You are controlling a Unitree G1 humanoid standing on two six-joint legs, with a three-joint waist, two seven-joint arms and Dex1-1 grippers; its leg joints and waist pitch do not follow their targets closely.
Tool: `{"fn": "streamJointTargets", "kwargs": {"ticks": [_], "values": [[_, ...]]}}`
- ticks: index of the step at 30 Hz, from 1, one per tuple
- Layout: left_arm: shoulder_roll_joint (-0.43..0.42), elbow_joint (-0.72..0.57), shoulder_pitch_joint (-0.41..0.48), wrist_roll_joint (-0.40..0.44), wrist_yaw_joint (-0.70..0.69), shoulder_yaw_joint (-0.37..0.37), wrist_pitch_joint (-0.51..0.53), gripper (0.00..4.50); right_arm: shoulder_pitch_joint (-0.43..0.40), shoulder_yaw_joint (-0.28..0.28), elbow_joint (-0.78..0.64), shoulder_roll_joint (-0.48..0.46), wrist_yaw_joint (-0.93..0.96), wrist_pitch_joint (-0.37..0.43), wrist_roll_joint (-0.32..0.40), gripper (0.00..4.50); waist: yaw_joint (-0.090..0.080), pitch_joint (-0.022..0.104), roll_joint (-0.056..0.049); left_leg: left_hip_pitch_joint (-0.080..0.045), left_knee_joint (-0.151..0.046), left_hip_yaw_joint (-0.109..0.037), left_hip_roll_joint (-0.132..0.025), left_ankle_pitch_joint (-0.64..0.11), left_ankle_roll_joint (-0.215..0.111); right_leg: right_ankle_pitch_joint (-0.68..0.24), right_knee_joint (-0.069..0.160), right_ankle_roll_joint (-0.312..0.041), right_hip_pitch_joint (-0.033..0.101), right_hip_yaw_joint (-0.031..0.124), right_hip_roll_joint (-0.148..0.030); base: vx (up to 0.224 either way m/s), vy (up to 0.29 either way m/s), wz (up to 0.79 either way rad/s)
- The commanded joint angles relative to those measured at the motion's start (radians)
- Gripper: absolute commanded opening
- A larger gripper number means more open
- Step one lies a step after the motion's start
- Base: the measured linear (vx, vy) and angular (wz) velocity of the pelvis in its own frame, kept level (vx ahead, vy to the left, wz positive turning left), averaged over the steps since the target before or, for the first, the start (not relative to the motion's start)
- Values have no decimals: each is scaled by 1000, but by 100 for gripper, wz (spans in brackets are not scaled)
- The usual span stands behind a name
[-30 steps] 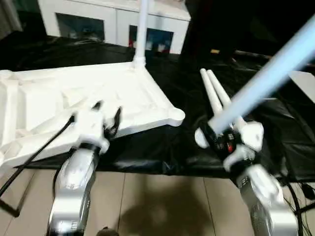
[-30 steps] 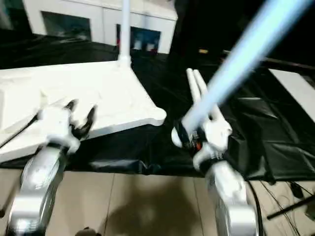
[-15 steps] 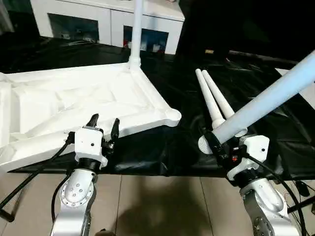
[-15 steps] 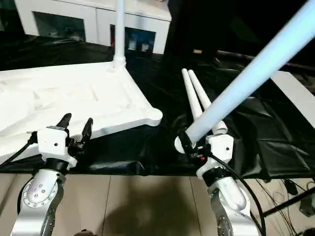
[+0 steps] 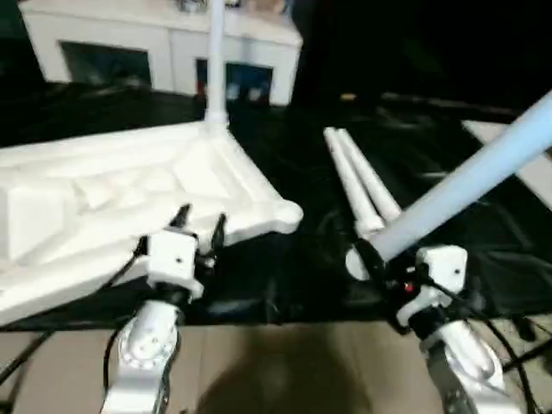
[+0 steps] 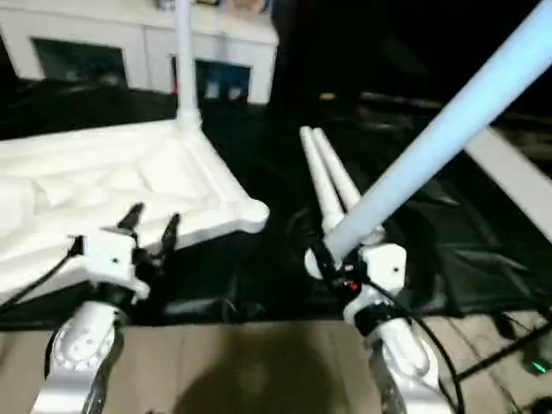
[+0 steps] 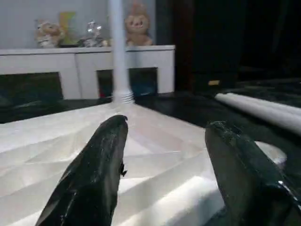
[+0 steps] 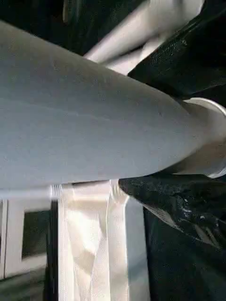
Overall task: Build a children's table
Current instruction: Insert table leg to table base
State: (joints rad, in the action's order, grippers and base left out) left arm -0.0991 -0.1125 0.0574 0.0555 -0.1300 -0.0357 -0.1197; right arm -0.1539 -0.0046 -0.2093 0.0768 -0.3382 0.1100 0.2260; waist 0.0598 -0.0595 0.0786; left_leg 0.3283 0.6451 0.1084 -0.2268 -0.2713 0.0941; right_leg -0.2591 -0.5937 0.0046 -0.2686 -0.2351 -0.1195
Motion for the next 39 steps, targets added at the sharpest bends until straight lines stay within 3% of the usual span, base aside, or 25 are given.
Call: {"fn": "streamJointTargets", "kwargs": {"ticks": [1,4,9,11,12,13,14,15,16,17,19,20,21,22,23,25,27,28,29,30,33,34,36,37,39], "values": [[1,-8,-7,0,-8,-2,-2,297,10,-15,-4,6,6,8,9,185,-9,38,-20,-7,-117,-3,-28,-346,-12,-513,104,-55,10,73,-33,129,12,23],[-1,-8,-7,-2,-8,0,-1,297,10,-10,1,13,5,-2,-4,185,-21,51,-33,-76,-148,-14,-47,-334,-70,-177,38,-180,-37,115,1,159,23,11],[-5,-10,-4,-5,-1,3,-1,297,4,11,0,26,-8,-15,-12,185,3,94,12,9,-66,31,68,238,-315,322,21,-143,71,180,22,165,26,7],[-6,-13,-2,-4,3,5,-1,297,4,31,1,39,-19,9,-27,185,-5,95,7,-41,-65,8,62,325,-355,397,-10,-127,42,173,61,132,-3,21],[-5,-14,-1,-4,4,6,0,297,3,49,-3,49,-25,-2,-49,185,2,92,23,-9,-41,-46,97,455,-514,425,-15,-44,67,137,87,152,-36,22],[-4,-15,0,-4,5,7,1,297,3,61,-5,55,-29,-13,-63,185,19,79,6,75,-12,-23,157,415,-537,481,33,69,139,152,54,123,-35,39],[-3,-16,1,-4,5,8,1,297,3,60,-7,48,-31,-15,-53,185,26,73,1,92,-8,-29,146,369,-517,463,43,120,152,149,32,117,7,79],[-3,-17,3,-4,5,8,0,297,2,56,-6,44,-31,-14,-43,185,20,69,-14,15,-30,-69,112,338,-490,394,23,172,113,113,62,117,7,79],[-3,-19,6,-4,6,8,0,297,2,40,-4,29,-31,5,-6,185,-24,89,-35,-177,-37,-128,22,376,-497,187,-69,139,-55,110,81,242,-91,54],[-4,-21,8,-4,5,8,0,297,2,33,-2,29,-23,7,-6,185,-59,85,-14,-223,-84,-234,-93,648,-650,-178,-149,105,-154,146,35,189,-180,-9],[-4,-22,10,-5,5,7,1,297,3,28,1,34,-14,3,-14,185,-36,75,13,-148,-102,-145,-34,542,-569,-33,-137,61,-165,190,17,116,-162,-15],[-5,-22,10,-5,4,6,1,297,3,27,3,34,-13,2,-12,185,-14,51,36,-106,-103,-49,54,282,-429,109,-17,-6,-130,220,18,55,-108,1],[-6,-21,10,-7,2,4,1,297,4,21,5,34,-9,3,-8,185,27,35,73,-27,-4,4,160,-2,-311,-154,83,25,-15,354,-54,55,-108,1],[-6,-20,10,-9,0,2,1,297,5,16,7,34,-7,3,-3,185,37,53,82,-2,49,-11,154,-69,-262,-256,102,-2,37,401,-93,82,-69,5],[-6,-19,10,-9,-1,0,1,297,7,13,7,35,-6,3,-2,185,48,44,76,23,91,-40,110,-34,-141,-371,96,-59,51,385,-124,73,-48,-6],[-6,-18,7,-9,-2,-3,3,297,8,10,9,36,-4,3,-1,185,46,30,65,30,64,-38,101,56,-70,-322,103,-134,40,327,-94,62,-34,-5],[-6,-15,3,-10,-4,-4,3,297,8,9,6,37,-1,4,-1,185,42,16,1,-4,-62,-21,40,51,-92,-440,136,-213,20,232,-53,69,13,7],[-5,-14,2,-11,-6,-2,3,297,8,8,5,35,-1,5,-2,185,8,7,-18,12,-140,-46,4,-200,-88,-462,94,-172,29,179,17,73,76,1],[-5,-12,0,-10,-7,-1,4,297,8,6,2,35,-1,8,-1,185,9,27,-33,-36,-151,-68,-25,-299,-99,-405,62,-159,6,174,38,35,60,-6],[-5,-11,-3,-9,-8,0,4,297,8,6,0,36,1,8,-1,185,-17,60,-47,-118,-162,-138,-65,-318,-190,-179,-41,-134,-50,162,47,133,61,5],[-18,-15,-10,-24,-37,-13,10,297,9,-1,-6,37,2,7,6,185,-43,71,-19,-122,-132,-149,-42,-43,-500,-21,-105,24,-138,173,37,149,7,0],[-33,-19,-16,-35,-67,-25,16,297,11,-7,-11,36,2,9,12,185,-50,75,7,-88,-102,-119,-4,181,-529,85,-45,24,-137,214,6,70,-34,-14],[-66,-24,-33,-82,-155,-51,36,297,18,-18,-19,42,0,17,21,185,-4,66,44,41,-36,-30,93,182,-332,195,43,44,-37,309,-87,26,-77,-3],[-76,-23,-39,-92,-179,-57,37,297,21,-22,-21,45,-2,19,24,185,-3,75,56,58,-41,-38,80,174,-265,238,37,35,-16,315,-101,25,-80,0],[-105,-19,-57,-117,-252,-75,43,297,30,-31,-28,55,-6,29,35,185,-6,78,53,23,-74,-33,63,256,-121,521,-3,-3,-36,262,-22,30,-58,-2]]}}
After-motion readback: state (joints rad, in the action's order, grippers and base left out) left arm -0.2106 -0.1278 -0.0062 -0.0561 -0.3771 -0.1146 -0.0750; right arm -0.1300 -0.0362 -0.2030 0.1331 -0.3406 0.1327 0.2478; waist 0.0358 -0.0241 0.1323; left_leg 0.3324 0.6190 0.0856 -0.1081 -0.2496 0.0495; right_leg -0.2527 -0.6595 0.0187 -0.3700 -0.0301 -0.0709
